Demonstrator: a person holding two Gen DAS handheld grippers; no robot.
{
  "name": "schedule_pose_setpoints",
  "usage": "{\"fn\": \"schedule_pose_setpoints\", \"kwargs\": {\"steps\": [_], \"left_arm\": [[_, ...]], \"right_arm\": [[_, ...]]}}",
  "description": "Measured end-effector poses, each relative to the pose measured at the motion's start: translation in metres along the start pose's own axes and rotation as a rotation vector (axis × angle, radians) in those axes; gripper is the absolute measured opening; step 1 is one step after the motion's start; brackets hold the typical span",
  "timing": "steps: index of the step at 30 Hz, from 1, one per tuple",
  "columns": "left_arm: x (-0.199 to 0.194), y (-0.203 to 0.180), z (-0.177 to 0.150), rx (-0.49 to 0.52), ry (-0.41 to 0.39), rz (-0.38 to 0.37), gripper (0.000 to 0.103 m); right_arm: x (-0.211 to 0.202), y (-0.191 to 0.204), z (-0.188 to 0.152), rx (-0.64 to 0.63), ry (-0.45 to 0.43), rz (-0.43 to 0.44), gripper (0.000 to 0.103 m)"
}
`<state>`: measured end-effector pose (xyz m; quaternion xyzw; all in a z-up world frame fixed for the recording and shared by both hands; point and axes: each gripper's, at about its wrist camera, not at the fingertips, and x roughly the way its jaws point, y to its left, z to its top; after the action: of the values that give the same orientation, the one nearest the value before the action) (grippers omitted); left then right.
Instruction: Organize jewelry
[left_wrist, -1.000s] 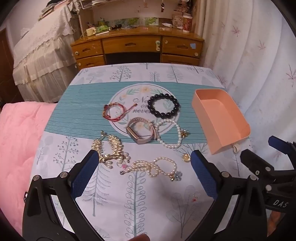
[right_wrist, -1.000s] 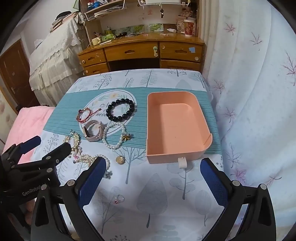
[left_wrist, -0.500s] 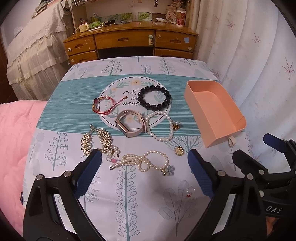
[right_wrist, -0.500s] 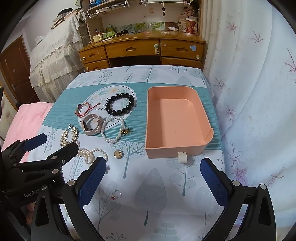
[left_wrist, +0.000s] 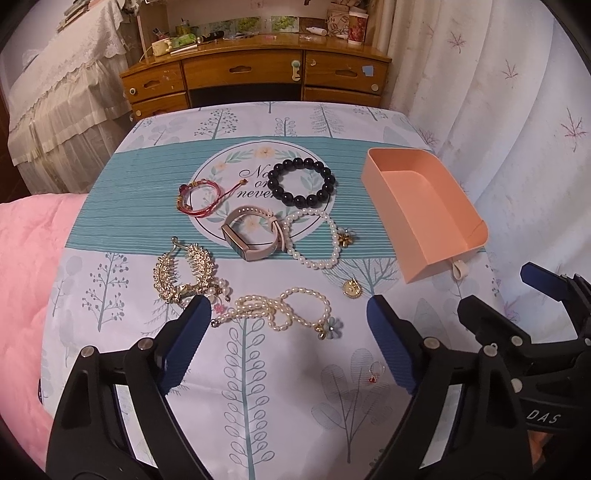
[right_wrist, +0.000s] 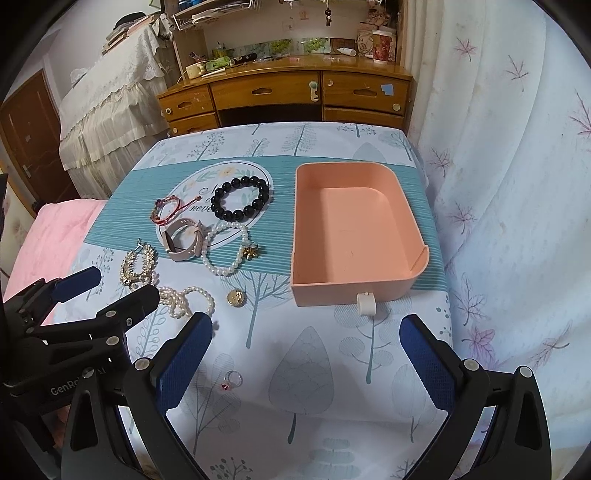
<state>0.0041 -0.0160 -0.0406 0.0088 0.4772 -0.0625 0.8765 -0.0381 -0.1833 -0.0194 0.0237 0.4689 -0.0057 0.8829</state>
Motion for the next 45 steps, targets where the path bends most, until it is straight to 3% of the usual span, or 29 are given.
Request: {"fn": "schedule_pose_setpoints", "kwargs": {"steps": [16, 27, 45], "left_arm": [[0.007, 0.002, -0.005, -0.024, 0.047, -0.004, 0.085], [0.008, 0.002, -0.007, -0.018, 0.036, 0.036, 0.085], [0.013, 0.015, -0.007, -0.045, 0.041, 0.041, 0.085]], "right_arm": [[0.006, 0.001, -0.003, -0.004, 0.011, 0.003, 0.103], [0.01, 0.006, -0.005, -0.004, 0.015, 0.021, 0.103], [0.019, 0.018, 0.0, -0.024, 0.029, 0.039, 0.102]]}}
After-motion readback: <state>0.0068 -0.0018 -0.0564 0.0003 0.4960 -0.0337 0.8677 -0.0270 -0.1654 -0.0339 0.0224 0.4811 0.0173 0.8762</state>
